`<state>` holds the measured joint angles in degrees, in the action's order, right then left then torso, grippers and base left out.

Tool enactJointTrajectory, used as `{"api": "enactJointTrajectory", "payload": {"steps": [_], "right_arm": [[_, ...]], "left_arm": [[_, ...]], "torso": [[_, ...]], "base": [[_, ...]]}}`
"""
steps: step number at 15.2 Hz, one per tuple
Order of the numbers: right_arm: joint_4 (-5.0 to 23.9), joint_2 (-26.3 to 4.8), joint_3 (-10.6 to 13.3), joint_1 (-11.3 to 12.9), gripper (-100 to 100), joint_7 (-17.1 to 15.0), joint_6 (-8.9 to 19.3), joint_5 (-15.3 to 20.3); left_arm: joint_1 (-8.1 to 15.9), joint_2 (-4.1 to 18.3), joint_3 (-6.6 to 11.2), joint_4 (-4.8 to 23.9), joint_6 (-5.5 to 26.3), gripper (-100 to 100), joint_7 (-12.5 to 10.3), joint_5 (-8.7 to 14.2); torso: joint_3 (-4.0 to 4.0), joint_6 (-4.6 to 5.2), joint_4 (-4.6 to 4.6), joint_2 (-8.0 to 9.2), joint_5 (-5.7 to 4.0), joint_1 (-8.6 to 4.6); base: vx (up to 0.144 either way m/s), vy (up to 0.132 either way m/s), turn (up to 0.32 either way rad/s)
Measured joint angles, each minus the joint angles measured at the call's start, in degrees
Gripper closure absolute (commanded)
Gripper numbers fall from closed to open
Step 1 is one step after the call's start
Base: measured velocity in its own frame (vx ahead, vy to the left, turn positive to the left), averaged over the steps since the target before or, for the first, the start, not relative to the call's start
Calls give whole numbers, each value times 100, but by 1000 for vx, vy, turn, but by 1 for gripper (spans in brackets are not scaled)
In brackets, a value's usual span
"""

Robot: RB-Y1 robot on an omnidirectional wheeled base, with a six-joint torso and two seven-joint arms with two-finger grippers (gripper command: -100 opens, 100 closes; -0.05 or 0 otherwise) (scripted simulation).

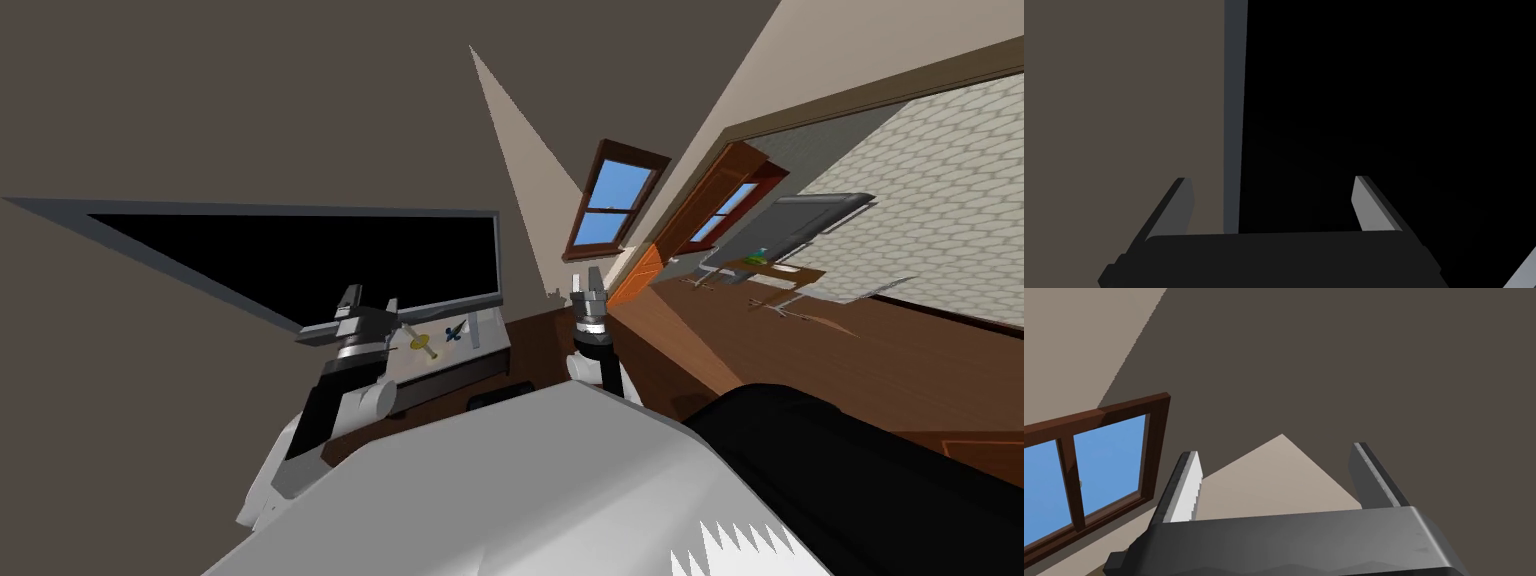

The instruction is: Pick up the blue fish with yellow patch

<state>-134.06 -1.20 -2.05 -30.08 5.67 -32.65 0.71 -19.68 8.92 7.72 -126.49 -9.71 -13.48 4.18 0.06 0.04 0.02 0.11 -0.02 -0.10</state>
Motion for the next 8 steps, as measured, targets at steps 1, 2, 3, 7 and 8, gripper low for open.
{"api": "enactJointTrajectory", "payload": {"steps": [1, 2, 3, 7, 8], "right_arm": [[0, 0, 0, 0, 0, 0, 0, 0], [0, 0, 0, 0, 0, 0, 0, 0], [0, 0, 0, 0, 0, 0, 0, 0], [0, 0, 0, 0, 0, 0, 0, 0], [0, 0, -1, -1, 0, 0, 0, 0]], "left_arm": [[49, 28, 35, 91, 88, -100, -46, -3], [138, 48, 78, 214, 196, -100, -95, -12], [177, 80, 120, 309, 281, -100, -147, -7], [277, 194, 310, 640, 635, -100, -391, 30], [323, 189, 324, 681, 723, -100, -411, 23]], "torso": [[0, -2, 0, 0, 0, 2], [0, 0, 0, -1, 0, 2], [0, -2, 0, -1, 0, 3], [0, -2, 0, -1, 0, 2], [-1, -4, 0, -2, 0, 4]], "base": [[-27, -25, -136], [-23, -22, -124], [-21, -23, -163], [-21, -21, -101], [-12, -16, -108]]}}
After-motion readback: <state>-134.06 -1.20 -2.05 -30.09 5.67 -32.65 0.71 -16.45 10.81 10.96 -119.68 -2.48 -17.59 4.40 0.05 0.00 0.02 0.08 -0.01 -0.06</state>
